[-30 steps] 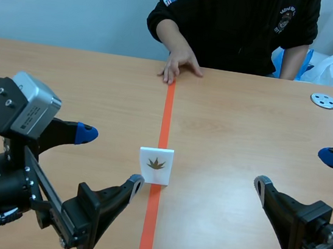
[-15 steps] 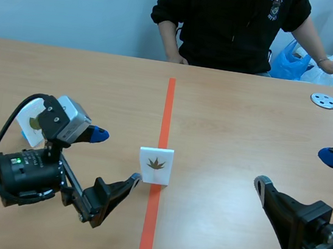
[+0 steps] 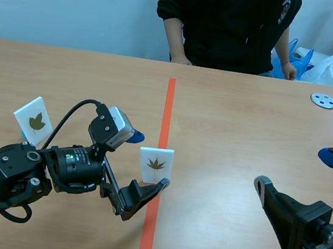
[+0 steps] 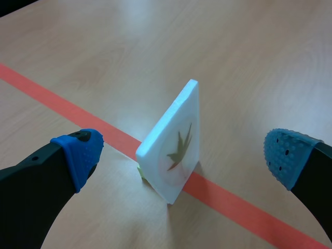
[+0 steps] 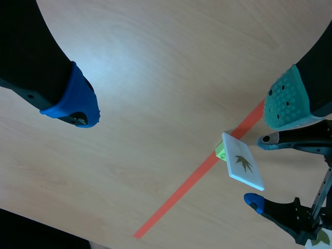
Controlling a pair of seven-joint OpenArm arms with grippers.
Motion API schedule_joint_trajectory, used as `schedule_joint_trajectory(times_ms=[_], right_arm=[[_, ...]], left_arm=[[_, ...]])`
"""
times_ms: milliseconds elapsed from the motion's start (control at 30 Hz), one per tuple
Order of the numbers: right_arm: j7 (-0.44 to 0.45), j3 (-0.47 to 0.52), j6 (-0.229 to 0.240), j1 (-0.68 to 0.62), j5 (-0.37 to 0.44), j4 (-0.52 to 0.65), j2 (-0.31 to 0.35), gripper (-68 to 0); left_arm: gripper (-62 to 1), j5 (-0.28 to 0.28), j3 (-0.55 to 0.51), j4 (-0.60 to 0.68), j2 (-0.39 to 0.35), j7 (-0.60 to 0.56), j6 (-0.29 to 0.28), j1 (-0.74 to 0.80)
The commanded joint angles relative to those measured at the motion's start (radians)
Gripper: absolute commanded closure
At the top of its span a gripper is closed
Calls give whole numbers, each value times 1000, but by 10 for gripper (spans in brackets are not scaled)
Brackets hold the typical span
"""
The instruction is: Sort the leaf by its shape. The table is split by an orange tape line. A compound leaf with several leaflets goes to the left side, a simple leaf with one blade goes to the right side. Return to the home posture when a red brick is placed on the table.
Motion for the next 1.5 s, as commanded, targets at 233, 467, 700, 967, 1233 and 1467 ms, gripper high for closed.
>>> schedule_joint_trajectory(times_ms=[233, 467, 700, 967, 1233, 1467], right_arm=[[14, 12, 0, 14, 14, 1, 5, -679], [15, 12, 0, 14, 14, 1, 5, -679], [13, 12, 0, 14, 14, 1, 5, -679], [13, 12, 0, 14, 14, 1, 5, -679], [12, 12, 0, 14, 14, 1, 5, -679], [12, 12, 0, 14, 14, 1, 5, -679]], left_arm=[[-562, 5, 80, -68, 35, -48, 3, -58], [-444, -24, 144, -69, 48, -47, 31, -64], [-349, -73, 151, -90, 55, -37, 81, -83], [-156, -102, 152, -147, 55, -40, 93, -89], [-94, -134, 159, -148, 54, -72, 93, -87], [-70, -185, 154, -139, 47, -89, 92, -79]])
